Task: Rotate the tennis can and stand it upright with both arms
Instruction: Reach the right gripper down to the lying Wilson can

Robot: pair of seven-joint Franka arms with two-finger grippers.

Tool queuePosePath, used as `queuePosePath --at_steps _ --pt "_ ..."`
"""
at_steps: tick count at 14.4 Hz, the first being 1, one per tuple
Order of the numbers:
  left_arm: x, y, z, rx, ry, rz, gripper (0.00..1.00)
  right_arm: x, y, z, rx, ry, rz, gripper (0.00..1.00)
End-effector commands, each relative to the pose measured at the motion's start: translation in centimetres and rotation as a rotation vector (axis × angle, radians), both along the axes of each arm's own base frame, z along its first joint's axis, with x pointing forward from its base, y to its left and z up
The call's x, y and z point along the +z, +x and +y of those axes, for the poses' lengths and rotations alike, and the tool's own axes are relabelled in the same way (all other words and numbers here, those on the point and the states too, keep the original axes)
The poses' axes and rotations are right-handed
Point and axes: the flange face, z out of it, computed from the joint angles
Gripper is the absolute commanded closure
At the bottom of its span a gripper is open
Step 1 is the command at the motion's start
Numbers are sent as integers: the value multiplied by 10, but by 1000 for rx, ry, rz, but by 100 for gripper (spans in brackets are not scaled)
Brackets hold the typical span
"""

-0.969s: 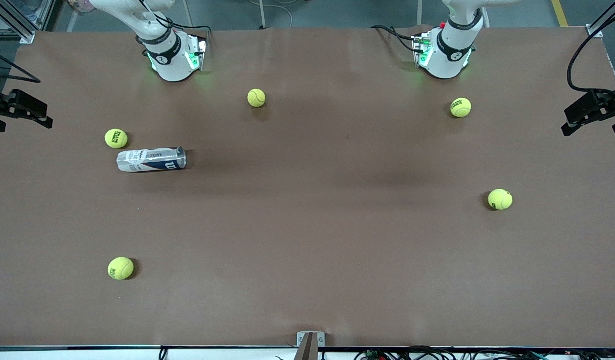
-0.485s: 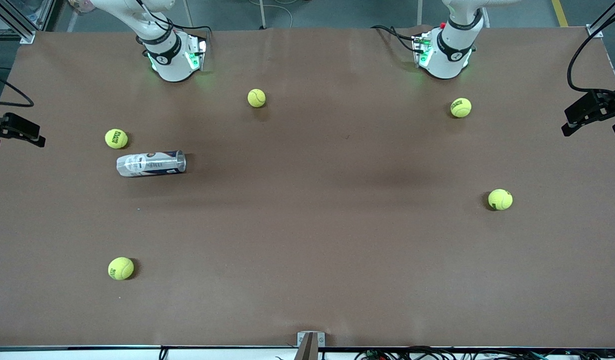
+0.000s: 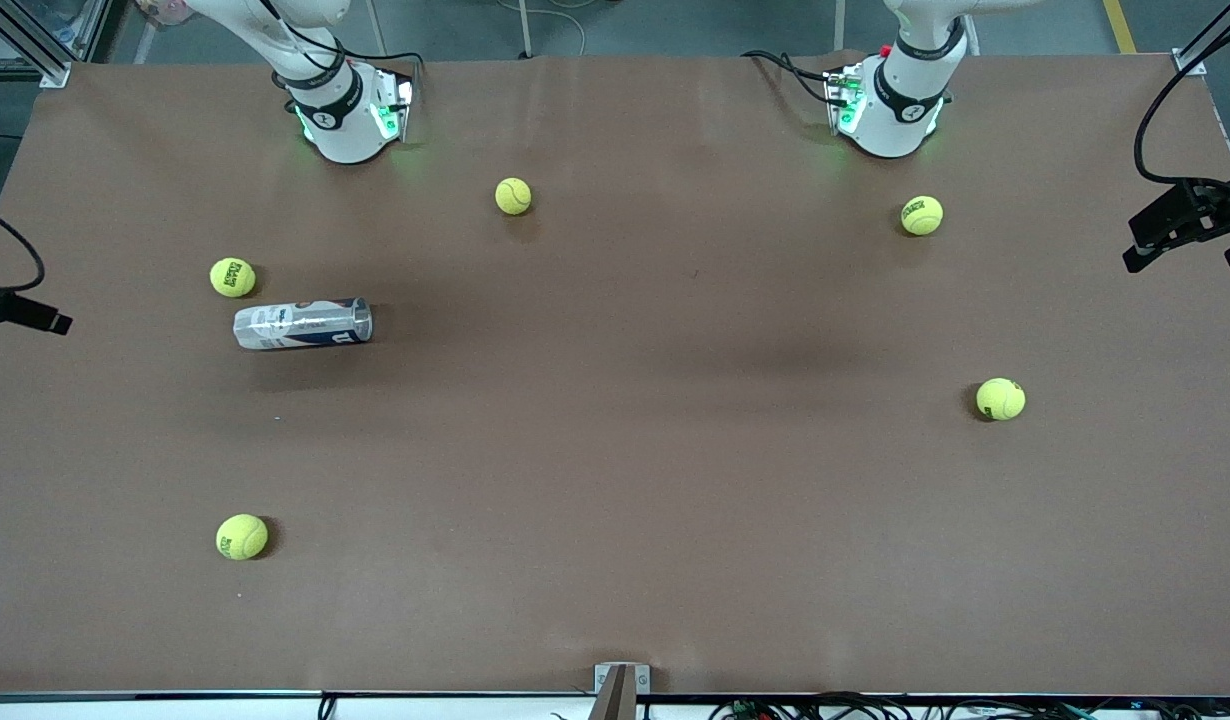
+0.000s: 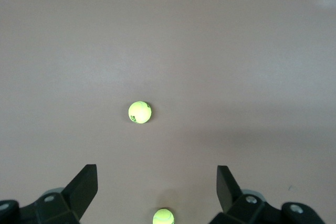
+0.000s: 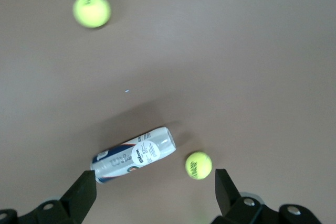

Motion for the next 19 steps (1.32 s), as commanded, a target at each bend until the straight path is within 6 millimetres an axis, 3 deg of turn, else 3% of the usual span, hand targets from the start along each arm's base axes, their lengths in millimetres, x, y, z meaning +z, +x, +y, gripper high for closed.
queuePosePath --at_steps 1,5,8,13,16,19 --pt "4 2 -2 -5 -11 -11 0 -9 -9 -7 -296 -53 29 0" --pt "4 2 0 -2 -11 -11 0 -55 -11 -9 -700 -164 104 0" --pt "4 2 0 -2 -11 -11 0 -102 -18 19 -904 -238 182 0" --pt "4 2 -1 -3 -11 -11 0 -196 -38 39 -1031 -261 187 0" --pt "4 2 -1 -3 -11 -11 0 -239 -57 48 -1082 -218 200 0" --pt "4 2 -1 -3 -11 -11 0 -261 -69 60 -1093 -219 188 0"
